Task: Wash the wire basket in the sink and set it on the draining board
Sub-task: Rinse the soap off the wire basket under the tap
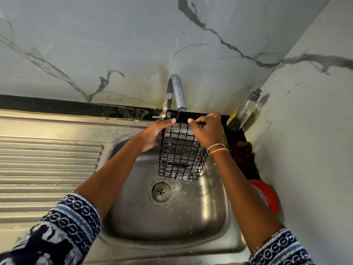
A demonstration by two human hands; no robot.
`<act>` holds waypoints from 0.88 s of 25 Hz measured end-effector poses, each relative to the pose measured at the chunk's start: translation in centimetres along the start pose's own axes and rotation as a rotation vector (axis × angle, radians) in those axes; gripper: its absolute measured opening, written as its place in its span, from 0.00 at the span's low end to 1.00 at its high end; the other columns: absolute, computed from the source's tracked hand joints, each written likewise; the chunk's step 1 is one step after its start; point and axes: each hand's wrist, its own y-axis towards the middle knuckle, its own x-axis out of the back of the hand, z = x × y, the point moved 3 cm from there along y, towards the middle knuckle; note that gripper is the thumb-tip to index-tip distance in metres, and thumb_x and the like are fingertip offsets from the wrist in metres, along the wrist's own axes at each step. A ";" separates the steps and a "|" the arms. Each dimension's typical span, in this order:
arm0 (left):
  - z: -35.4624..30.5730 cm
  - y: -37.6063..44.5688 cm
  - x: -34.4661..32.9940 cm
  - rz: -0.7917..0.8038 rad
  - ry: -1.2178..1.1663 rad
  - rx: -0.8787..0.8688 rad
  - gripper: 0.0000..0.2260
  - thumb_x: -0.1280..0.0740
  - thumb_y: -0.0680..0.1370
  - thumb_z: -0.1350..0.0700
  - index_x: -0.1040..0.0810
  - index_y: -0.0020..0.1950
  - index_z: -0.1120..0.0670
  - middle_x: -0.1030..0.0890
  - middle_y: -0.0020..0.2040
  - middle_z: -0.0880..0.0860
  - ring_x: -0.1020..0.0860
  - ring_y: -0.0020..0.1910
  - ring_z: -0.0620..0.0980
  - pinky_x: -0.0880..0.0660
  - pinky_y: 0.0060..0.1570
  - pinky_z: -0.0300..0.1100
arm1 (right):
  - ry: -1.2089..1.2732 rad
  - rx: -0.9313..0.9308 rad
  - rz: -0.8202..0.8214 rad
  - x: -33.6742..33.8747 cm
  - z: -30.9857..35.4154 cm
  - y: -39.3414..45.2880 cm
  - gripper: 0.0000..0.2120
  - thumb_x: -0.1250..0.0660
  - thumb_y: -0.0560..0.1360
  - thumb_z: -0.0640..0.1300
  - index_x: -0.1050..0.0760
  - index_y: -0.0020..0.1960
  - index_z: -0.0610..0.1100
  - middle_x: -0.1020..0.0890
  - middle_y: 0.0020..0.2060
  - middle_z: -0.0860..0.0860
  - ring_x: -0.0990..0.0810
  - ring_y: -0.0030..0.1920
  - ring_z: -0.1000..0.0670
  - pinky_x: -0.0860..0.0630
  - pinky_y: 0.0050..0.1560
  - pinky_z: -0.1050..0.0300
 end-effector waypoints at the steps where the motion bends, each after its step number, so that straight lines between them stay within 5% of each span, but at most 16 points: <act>1: -0.4 0.1 -0.3 -0.057 0.018 -0.010 0.38 0.26 0.62 0.34 0.28 0.67 0.49 0.27 0.68 0.56 0.30 0.68 0.58 0.36 0.67 0.61 | -0.011 0.010 0.001 0.1 0.1 -0.1 0.16 0.31 0.72 0.57 0.19 0.44 0.44 0.30 0.54 0.48 0.24 0.45 0.50 0.31 0.43 0.62; 3: -1.0 0.6 -0.5 -0.168 0.037 -0.043 0.23 0.28 0.69 0.40 0.24 0.59 0.50 0.22 0.59 0.54 0.25 0.59 0.53 0.30 0.59 0.51 | -0.029 0.038 0.003 0.3 0.3 -0.5 0.15 0.31 0.72 0.57 0.19 0.44 0.45 0.30 0.53 0.48 0.25 0.44 0.51 0.31 0.41 0.61; 6: -1.9 1.0 -1.0 -0.294 -0.023 -0.139 0.09 0.31 0.75 0.48 0.23 0.47 0.53 0.22 0.41 0.52 0.25 0.46 0.53 0.32 0.50 0.49 | -0.038 0.082 -0.051 0.3 0.7 -1.1 0.14 0.30 0.71 0.57 0.20 0.41 0.45 0.31 0.51 0.50 0.26 0.41 0.52 0.31 0.38 0.62; 9: -1.8 1.3 -0.5 -0.520 -0.215 -0.160 0.16 0.25 0.70 0.48 0.25 0.45 0.58 0.24 0.41 0.55 0.27 0.41 0.53 0.27 0.48 0.49 | -0.069 0.184 -0.130 -0.5 1.4 -2.0 0.15 0.30 0.69 0.56 0.21 0.39 0.44 0.32 0.48 0.51 0.25 0.39 0.51 0.28 0.37 0.61; 12: -1.7 1.5 -0.3 -0.608 -0.265 -0.149 0.15 0.25 0.70 0.50 0.29 0.43 0.55 0.26 0.40 0.55 0.28 0.41 0.53 0.28 0.48 0.47 | -0.339 0.175 -0.247 -0.8 1.6 -1.7 0.18 0.36 0.70 0.59 0.25 0.45 0.44 0.27 0.46 0.48 0.24 0.45 0.45 0.31 0.49 0.51; 16: -2.0 1.6 -1.1 -0.623 -0.176 -0.220 0.14 0.29 0.74 0.55 0.33 0.34 0.55 0.32 0.30 0.51 0.35 0.28 0.46 0.36 0.31 0.41 | -0.536 0.086 -0.196 -1.9 2.7 -0.6 0.22 0.50 0.75 0.56 0.24 0.51 0.44 0.24 0.52 0.41 0.25 0.55 0.39 0.34 0.62 0.40; 20: -1.2 1.4 -0.3 -0.619 -0.213 -0.208 0.12 0.32 0.76 0.54 0.26 0.36 0.59 0.30 0.29 0.53 0.32 0.27 0.48 0.34 0.29 0.40 | -0.413 0.334 0.071 -5.1 6.9 0.0 0.24 0.51 0.80 0.54 0.20 0.45 0.42 0.18 0.40 0.43 0.19 0.42 0.42 0.29 0.41 0.54; 22: -0.4 1.2 1.0 -0.652 -0.312 -0.152 0.18 0.30 0.73 0.48 0.23 0.51 0.63 0.24 0.39 0.56 0.25 0.41 0.52 0.24 0.44 0.48 | -0.368 0.236 0.162 -4.2 5.9 2.1 0.24 0.48 0.80 0.56 0.21 0.43 0.41 0.19 0.37 0.43 0.20 0.39 0.42 0.31 0.35 0.58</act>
